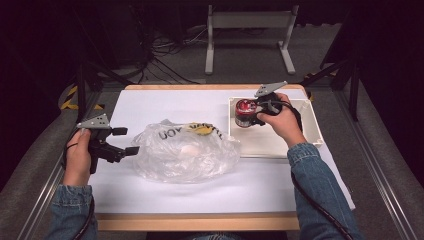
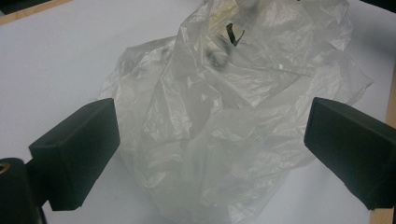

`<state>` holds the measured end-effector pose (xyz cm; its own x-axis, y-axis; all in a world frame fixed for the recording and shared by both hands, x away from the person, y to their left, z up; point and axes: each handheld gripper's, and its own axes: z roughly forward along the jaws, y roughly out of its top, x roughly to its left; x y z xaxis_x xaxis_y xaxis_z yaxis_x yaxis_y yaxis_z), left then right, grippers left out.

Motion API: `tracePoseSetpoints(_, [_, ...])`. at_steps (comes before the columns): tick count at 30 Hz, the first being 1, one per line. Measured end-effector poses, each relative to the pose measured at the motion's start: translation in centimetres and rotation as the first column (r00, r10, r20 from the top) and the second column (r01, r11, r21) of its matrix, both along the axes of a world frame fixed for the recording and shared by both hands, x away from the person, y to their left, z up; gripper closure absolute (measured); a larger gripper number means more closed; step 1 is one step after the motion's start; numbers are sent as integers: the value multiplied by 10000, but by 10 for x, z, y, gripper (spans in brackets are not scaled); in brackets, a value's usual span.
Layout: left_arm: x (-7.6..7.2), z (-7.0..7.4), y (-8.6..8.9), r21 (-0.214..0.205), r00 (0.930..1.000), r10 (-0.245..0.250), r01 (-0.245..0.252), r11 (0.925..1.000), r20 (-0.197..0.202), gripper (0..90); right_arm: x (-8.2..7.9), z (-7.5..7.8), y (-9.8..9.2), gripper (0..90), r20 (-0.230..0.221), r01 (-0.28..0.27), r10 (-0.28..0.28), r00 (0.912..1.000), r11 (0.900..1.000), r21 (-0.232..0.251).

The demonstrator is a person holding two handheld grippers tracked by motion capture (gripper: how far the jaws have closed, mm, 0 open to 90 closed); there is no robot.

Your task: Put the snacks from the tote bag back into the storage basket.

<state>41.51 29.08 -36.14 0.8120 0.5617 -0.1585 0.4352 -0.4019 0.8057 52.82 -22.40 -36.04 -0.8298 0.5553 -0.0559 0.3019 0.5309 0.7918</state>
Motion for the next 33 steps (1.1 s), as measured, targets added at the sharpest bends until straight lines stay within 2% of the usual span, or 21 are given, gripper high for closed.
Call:
tracePoseSetpoints(18, [0,0,1,-69,9999,91,-91,9999,-96,43,0,-32,6,255,-311,-271,264,9992,9993,-240])
tracePoseSetpoints(25, [-1,0,1,-25,9999,67,-68,10000,-136,43,0,-39,9,255,-329,-343,329,9989,9985,-424])
tracePoseSetpoints(33, [-1,-1,2,-72,9999,100,-101,9999,-117,43,0,-45,11,255,-318,-365,355,9989,9988,-330])
